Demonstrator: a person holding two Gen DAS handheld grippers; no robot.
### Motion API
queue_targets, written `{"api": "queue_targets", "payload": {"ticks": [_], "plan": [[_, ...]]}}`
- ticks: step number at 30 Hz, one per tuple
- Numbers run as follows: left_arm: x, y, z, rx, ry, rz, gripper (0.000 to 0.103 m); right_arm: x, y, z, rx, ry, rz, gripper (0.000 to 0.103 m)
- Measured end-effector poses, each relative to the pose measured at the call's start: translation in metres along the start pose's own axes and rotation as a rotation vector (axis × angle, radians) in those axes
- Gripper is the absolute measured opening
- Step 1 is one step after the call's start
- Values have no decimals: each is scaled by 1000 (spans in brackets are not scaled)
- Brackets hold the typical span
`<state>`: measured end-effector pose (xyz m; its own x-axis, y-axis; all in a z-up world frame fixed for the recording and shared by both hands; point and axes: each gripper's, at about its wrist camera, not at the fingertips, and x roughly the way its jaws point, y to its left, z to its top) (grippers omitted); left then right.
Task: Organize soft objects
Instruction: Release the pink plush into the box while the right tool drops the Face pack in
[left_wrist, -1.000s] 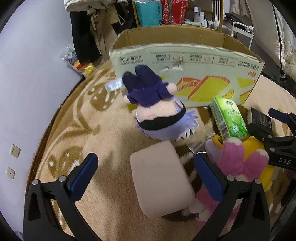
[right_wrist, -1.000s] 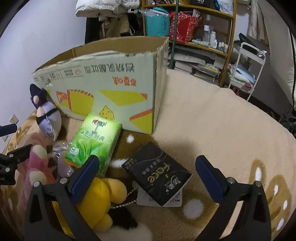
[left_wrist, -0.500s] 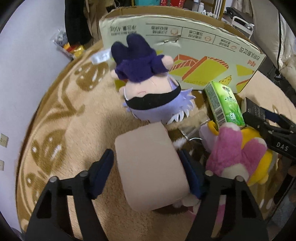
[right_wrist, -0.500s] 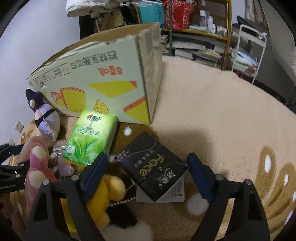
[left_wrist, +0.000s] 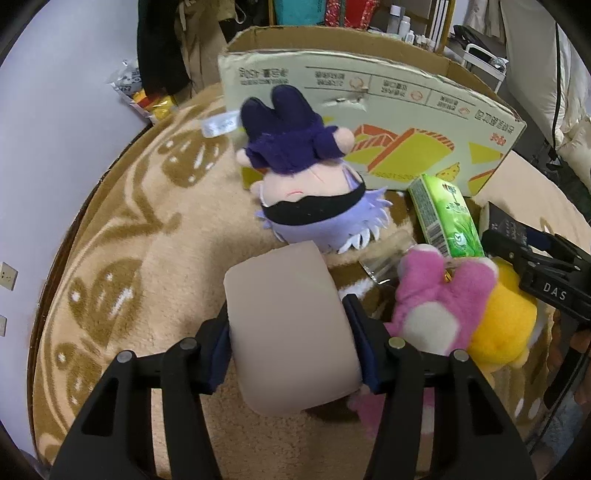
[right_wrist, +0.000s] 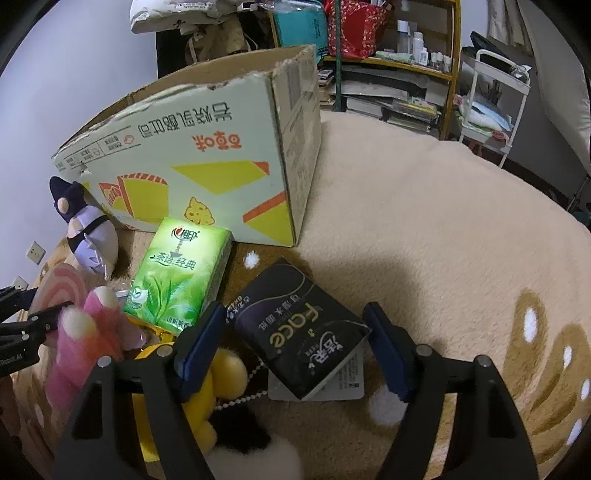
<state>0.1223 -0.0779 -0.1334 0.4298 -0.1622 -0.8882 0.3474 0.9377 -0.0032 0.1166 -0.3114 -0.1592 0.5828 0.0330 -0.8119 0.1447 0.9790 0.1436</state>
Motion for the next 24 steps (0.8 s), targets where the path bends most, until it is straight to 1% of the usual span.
{"api": "queue_targets", "payload": {"ticks": [3, 6, 10, 17, 21, 24], "plan": [[-4, 3, 0, -11, -11, -2, 54, -8, 4, -2, 4, -26, -7, 80], [-7, 4, -1, -4, -31, 26, 54, -18, 8, -1, -1, -58, -13, 80], [-18, 4, -3, 16, -86, 72, 54, -35, 15, -1, -14, -118, -11, 80], [-43, 7, -7, 23, -174, 119, 54, -71, 37, 1, -71, -223, -23, 80], [-59, 9, -7, 32, -223, 140, 54, -93, 51, -2, -110, -271, -26, 80], [-71, 11, -8, 34, -246, 139, 54, -108, 58, -2, -123, -300, -28, 80]]}}
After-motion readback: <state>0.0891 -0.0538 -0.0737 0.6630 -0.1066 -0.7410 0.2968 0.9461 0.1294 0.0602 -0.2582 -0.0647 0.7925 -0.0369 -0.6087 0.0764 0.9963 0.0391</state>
